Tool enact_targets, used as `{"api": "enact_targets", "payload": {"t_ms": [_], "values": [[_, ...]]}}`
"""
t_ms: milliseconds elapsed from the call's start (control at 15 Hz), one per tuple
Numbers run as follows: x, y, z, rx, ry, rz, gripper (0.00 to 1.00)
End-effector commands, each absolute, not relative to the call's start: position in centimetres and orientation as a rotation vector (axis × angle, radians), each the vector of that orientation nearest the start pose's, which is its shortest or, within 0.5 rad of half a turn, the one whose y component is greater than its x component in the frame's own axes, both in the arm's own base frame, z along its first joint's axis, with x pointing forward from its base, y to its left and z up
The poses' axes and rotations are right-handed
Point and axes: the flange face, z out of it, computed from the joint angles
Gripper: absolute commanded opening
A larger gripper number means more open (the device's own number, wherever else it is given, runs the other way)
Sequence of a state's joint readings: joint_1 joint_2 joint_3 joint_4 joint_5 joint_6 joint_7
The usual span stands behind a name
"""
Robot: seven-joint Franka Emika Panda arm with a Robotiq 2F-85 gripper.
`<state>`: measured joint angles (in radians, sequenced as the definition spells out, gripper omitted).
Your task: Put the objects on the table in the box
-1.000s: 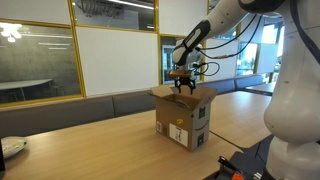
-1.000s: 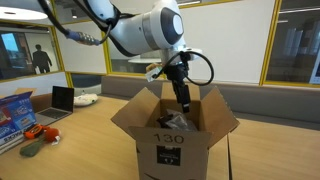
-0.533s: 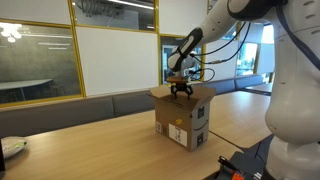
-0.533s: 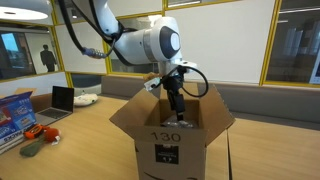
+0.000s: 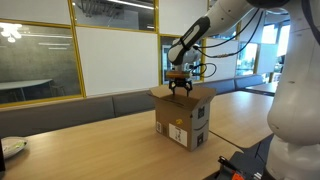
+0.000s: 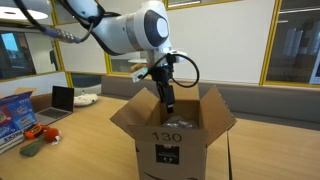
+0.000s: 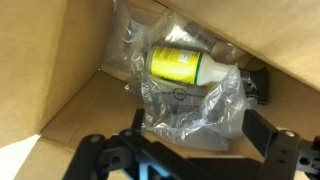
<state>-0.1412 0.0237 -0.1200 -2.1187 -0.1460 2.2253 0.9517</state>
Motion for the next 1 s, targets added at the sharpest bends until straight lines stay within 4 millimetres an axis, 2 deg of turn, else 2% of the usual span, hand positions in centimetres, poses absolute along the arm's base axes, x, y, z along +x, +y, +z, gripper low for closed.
{"api": "enact_targets", "payload": {"t_ms": [0, 267, 600, 933], "values": [[48.7, -12.3, 44.5, -2.739, 1.610, -0.249, 1.00], [44.0, -10.3, 47.1, -2.789, 1.447, -0.287, 1.00], [36.2, -8.5, 49.7, -2.912, 1.163, -0.266, 1.00], [28.1, -7.5, 52.0, -2.997, 0.828, -0.156, 1.00]]}}
